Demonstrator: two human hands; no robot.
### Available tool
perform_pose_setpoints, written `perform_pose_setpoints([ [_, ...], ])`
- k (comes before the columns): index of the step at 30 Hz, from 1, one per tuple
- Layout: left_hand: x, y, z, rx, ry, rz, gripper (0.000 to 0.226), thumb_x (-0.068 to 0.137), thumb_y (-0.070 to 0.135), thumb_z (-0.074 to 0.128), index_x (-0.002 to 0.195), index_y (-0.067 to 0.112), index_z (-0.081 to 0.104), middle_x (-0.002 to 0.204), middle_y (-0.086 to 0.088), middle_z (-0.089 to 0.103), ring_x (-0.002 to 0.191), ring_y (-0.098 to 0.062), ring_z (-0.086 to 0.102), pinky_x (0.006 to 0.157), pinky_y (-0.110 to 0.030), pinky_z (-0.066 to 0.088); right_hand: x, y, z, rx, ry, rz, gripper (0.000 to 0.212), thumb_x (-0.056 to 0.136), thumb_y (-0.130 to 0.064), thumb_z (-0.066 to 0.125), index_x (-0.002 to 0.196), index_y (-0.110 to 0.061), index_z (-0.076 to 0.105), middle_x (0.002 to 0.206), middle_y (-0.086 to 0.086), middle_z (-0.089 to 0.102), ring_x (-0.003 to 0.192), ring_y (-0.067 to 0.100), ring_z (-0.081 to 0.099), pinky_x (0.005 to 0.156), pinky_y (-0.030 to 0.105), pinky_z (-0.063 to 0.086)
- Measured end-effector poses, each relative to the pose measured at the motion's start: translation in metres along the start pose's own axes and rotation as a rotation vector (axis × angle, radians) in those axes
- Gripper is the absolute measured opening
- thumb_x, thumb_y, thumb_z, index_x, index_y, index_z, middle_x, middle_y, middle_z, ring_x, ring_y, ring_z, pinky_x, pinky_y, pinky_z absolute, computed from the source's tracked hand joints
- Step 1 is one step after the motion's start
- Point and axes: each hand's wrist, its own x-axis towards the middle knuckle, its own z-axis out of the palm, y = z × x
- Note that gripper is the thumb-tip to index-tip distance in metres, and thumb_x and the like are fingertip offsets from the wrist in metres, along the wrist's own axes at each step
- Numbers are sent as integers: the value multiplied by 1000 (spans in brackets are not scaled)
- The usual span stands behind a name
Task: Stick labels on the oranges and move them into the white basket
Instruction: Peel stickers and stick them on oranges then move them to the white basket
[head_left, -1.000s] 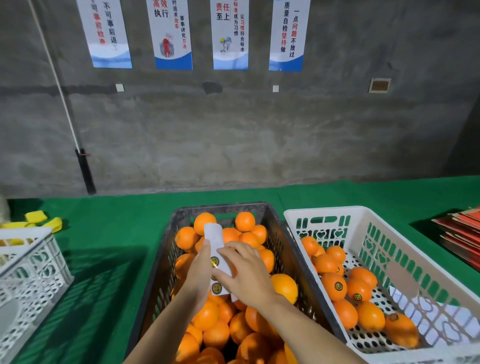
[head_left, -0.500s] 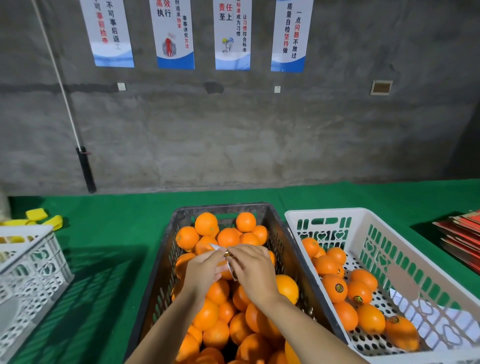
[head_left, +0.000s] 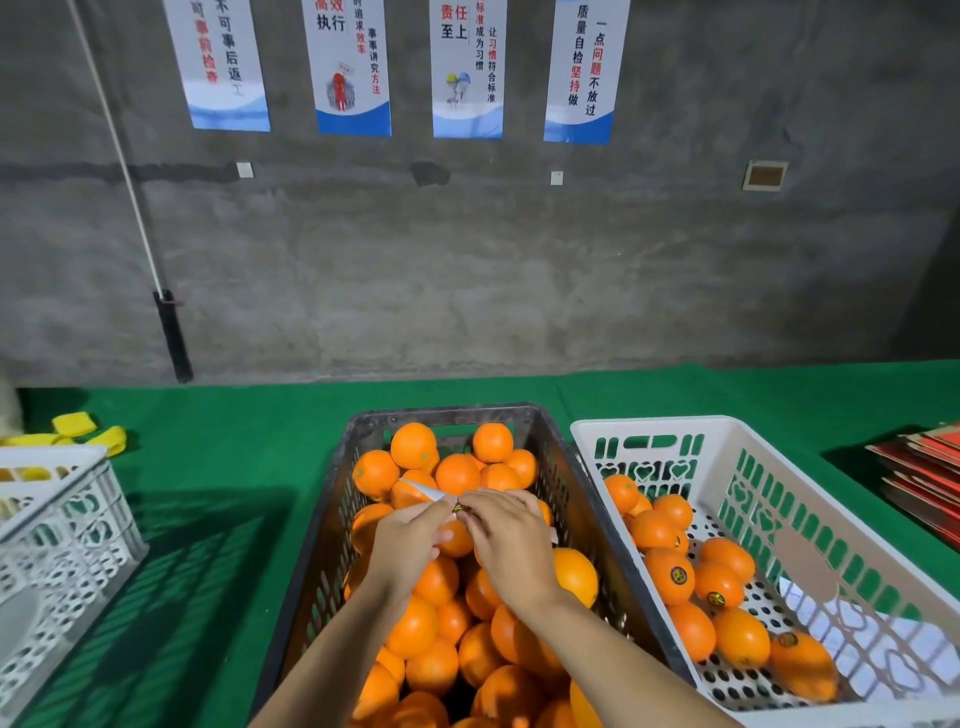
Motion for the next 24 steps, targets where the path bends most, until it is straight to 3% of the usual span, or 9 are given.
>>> perform_pose_setpoints([
  [4,-1,1,0,0,-16,3,8,93,41,66,93,34,69,96,14,72,96,-13,68,73,-27,49,0,-1,-1,19,-49,38,13,95,-24,66,106,-28,71,105,-13,72,102,6,63,99,25,37],
  [8,-1,1,0,17,-15,10,11,94,40,66,99,31,69,99,14,71,96,-13,68,72,-26,50,1,-2,-2,48,-51,58,8,94,-24,66,100,-29,69,96,-14,71,92,4,59,94,15,28],
  [13,-1,0,1,24,-4,37,6,93,36,67,88,34,70,97,10,72,96,-15,67,74,-27,50,0,0,0,79,-44,96,4,93,-24,68,95,-27,67,83,-12,68,86,6,54,91,9,25],
  [17,1,-1,2,46,26,69,15,93,36,67,78,35,71,92,4,72,90,-17,66,79,-33,51,-1,-1,1,113,-31,120,9,93,-21,66,88,-26,61,75,-12,63,81,6,48,83,23,38],
  [19,4,-4,0,82,37,121,26,93,36,66,70,27,71,80,-1,67,75,-16,59,68,-29,47,-1,-2,2,156,-52,156,8,95,-27,66,102,-29,63,86,-12,69,89,5,51,83,25,43],
  [21,4,-5,-1,119,47,191,32,94,36,65,66,23,71,66,-1,59,65,-11,49,56,-22,39,-1,-3,2,201,-114,197,25,96,-36,65,120,-33,62,105,-13,71,100,5,56,91,23,42],
  [24,6,-5,-3,136,72,275,30,95,33,64,69,25,76,57,-4,59,56,-5,47,54,-23,39,2,-4,2,185,-168,193,32,95,-43,64,125,-32,64,118,-15,67,111,8,58,98,31,43],
])
